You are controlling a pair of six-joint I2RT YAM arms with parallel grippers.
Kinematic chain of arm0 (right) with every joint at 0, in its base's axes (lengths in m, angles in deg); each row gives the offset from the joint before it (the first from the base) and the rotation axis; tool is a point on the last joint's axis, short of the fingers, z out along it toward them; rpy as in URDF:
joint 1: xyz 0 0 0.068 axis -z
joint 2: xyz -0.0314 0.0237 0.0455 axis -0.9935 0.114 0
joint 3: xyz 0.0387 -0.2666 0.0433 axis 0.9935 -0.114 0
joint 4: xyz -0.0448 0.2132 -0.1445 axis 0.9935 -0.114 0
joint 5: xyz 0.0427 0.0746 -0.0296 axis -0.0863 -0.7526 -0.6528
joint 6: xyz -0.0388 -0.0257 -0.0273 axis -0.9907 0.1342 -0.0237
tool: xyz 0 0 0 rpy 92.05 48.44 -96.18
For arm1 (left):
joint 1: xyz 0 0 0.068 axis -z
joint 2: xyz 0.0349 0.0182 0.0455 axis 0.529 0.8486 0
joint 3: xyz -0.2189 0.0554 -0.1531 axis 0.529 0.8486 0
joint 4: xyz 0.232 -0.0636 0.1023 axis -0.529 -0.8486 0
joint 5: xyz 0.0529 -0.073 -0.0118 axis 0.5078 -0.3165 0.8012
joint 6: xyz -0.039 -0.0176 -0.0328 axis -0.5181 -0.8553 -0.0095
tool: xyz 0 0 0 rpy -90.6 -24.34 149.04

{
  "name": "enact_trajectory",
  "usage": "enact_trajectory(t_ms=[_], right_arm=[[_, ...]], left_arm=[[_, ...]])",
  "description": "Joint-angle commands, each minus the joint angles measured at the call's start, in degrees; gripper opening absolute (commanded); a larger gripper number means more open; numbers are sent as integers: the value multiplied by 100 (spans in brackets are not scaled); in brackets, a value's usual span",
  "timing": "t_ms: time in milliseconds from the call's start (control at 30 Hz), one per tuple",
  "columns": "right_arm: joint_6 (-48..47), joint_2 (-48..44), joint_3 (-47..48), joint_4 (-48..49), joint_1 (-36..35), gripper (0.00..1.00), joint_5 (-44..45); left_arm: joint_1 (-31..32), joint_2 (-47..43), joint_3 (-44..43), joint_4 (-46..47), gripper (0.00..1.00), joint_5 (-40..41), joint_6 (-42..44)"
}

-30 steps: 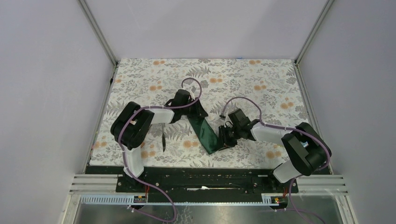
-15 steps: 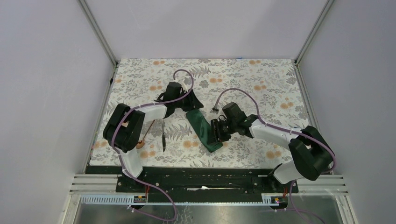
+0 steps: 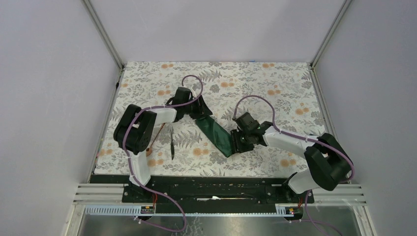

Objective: Fold the napkin into a case and place the utensils inside
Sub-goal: Smooth out the smaller rectangle-folded napkin at the center of the board, then rotate the smaller rectangle-folded napkin at the center of the board.

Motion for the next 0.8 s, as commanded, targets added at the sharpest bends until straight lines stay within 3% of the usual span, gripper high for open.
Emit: enact_trajectory(t_ms=[0, 200, 367, 433, 533, 767], right_arm=[[-139, -664, 633, -997, -57, 48, 553], [121, -475, 1036, -469, -158, 55, -662], [779, 327, 1291, 957, -571, 70, -1726], [1101, 704, 1294, 1454, -684, 71, -2046], [1364, 1087, 1129, 1903, -723, 73, -1986], [1614, 1176, 433, 1951, -466, 77, -1144]], left_arm=[[18, -807, 29, -376, 55, -201, 54], [6, -1430, 83, -478, 60, -192, -132], [-60, -1716, 103, -976, 78, 706, 257], [-138, -1553, 64, -1091, 82, 913, 347], [-184, -1177, 9, -1061, 83, 930, 447], [-185, -538, 349, -326, 82, 888, 370]])
